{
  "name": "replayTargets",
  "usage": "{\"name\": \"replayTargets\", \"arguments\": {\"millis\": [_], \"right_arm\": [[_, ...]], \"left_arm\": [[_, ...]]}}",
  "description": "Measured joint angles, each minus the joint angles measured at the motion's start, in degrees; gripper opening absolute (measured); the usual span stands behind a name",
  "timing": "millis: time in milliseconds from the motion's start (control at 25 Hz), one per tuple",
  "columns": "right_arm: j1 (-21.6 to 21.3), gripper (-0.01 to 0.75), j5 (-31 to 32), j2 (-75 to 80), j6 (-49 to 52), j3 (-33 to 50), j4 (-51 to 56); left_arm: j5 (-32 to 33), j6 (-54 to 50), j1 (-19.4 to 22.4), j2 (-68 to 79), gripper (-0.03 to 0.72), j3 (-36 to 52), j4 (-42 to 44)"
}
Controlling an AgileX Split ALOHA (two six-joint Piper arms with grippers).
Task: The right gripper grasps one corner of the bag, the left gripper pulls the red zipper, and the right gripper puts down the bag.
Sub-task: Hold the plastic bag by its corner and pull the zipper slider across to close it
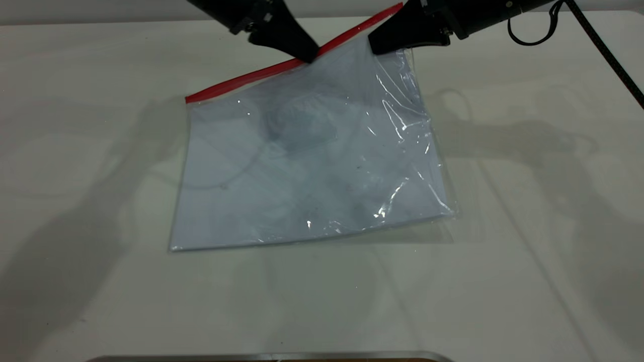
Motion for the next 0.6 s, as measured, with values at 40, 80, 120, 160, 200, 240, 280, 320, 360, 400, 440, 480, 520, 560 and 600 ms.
{"name": "replayTargets", "arguments": {"millis": [40, 80, 120, 160, 200, 240, 280, 320, 360, 400, 440, 480, 520, 560, 600], "right_arm": [[0.0, 0.035, 0.0, 0.0, -0.1, 0.0, 0.2], [0.0, 0.035, 0.0, 0.0, -0.1, 0.0, 0.4], [0.0, 0.035, 0.0, 0.0, -0.2, 0.0, 0.7], [-0.1, 0.035, 0.0, 0.0, -0.2, 0.0, 0.9], [-0.1, 0.035, 0.0, 0.0, -0.3, 0.0, 1.2], [-0.2, 0.035, 0.0, 0.0, -0.4, 0.0, 1.5], [-0.3, 0.035, 0.2, -0.1, -0.4, 0.0, 1.8], [-0.3, 0.035, 0.2, -0.1, -0.4, 0.0, 2.3], [-0.5, 0.035, 0.2, -0.1, -0.4, 0.0, 2.8], [-0.5, 0.035, 0.2, -0.1, -0.4, 0.0, 3.5], [-0.5, 0.035, 0.2, -0.1, -0.4, 0.0, 3.9], [-0.5, 0.035, 0.2, -0.1, -0.4, 0.0, 4.3], [-0.5, 0.035, 0.2, -0.1, -0.4, 0.0, 4.7], [-0.5, 0.035, 0.2, -0.1, -0.4, 0.0, 5.1], [-0.5, 0.035, 0.2, -0.1, -0.4, 0.0, 5.4]], "left_arm": [[0.0, 0.0, 0.5, 0.0, 0.057, 0.0, 0.9], [0.0, 0.0, 1.1, 0.0, 0.057, 0.0, 1.6], [0.0, 0.0, 1.7, 0.0, 0.057, 0.0, 1.9], [0.0, 0.0, 2.4, 0.0, 0.059, 0.0, 2.3], [0.0, -0.1, 3.2, 0.0, 0.059, 0.0, 2.8], [0.0, -0.1, 3.8, 0.0, 0.059, 0.0, 3.2], [0.0, -0.1, 4.5, 0.0, 0.059, 0.0, 3.7], [0.0, -0.1, 5.2, 0.0, 0.059, 0.0, 4.1], [0.0, -0.4, 5.8, 0.0, 0.059, 0.0, 4.7], [-0.1, -0.8, 6.3, 0.0, 0.059, 0.0, 5.2], [-0.1, -1.1, 6.9, 0.0, 0.059, 0.0, 5.8], [-0.1, -1.6, 7.5, 0.0, 0.059, 0.0, 6.5], [-0.1, -2.3, 7.9, 0.0, 0.06, 0.0, 7.3], [-0.1, -3.0, 8.4, 0.0, 0.06, 0.0, 8.2], [-0.1, -3.8, 9.0, 0.0, 0.06, 0.0, 9.0]]}}
